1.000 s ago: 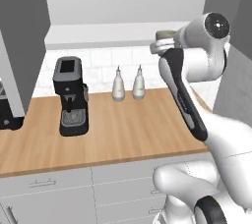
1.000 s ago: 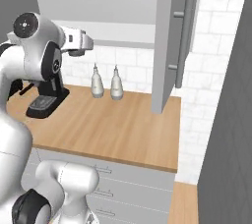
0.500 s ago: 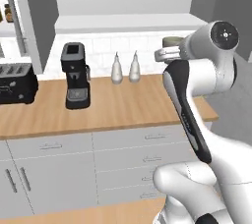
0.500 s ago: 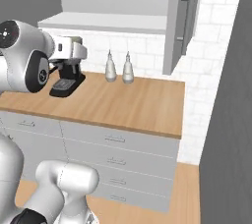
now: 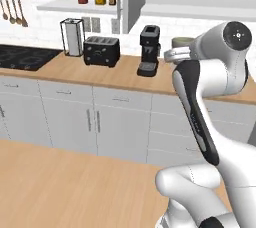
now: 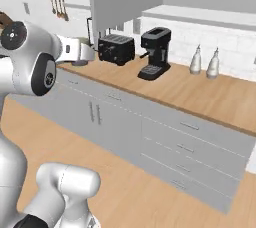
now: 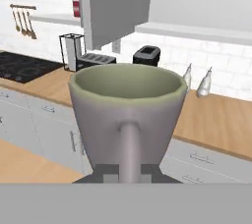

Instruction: Gather all objects into one cabinet and sort the glasses and bowls to opposite sides.

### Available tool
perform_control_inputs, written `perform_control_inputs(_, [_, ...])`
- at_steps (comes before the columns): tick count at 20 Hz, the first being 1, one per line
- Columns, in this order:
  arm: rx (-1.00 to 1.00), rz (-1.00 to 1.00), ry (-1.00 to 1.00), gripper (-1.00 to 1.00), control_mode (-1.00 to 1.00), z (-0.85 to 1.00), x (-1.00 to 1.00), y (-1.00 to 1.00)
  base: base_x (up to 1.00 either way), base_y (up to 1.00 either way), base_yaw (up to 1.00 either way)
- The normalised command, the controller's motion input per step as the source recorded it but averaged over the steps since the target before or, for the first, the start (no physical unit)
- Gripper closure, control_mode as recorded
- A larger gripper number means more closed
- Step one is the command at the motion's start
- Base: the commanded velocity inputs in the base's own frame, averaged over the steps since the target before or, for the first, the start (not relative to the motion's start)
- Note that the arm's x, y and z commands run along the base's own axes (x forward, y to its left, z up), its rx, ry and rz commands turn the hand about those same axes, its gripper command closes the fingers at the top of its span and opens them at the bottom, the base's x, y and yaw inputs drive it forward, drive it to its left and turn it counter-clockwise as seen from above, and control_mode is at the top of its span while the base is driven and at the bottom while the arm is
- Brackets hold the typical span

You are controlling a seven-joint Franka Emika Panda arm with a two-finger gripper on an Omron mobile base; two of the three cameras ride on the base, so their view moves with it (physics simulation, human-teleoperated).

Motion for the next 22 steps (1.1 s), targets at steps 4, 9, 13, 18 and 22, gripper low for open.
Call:
perform_control_inputs(4, [0.00,0.00,0.00,1.00,1.00,0.00,0.00,0.00,-0.32,0.96,0.80])
perform_control_inputs(9, [0.00,0.00,0.00,1.00,1.00,0.00,0.00,0.00,0.24,0.90,0.76])
perform_control_inputs(13, [0.00,0.00,0.00,1.00,1.00,0.00,0.00,0.00,0.98,0.71,0.49])
perform_control_inputs(18, [0.00,0.00,0.00,1.00,1.00,0.00,0.00,0.00,1.00,0.33,0.25])
perform_control_inputs(22, [0.00,0.00,0.00,1.00,1.00,0.00,0.00,0.00,1.00,-0.05,0.12])
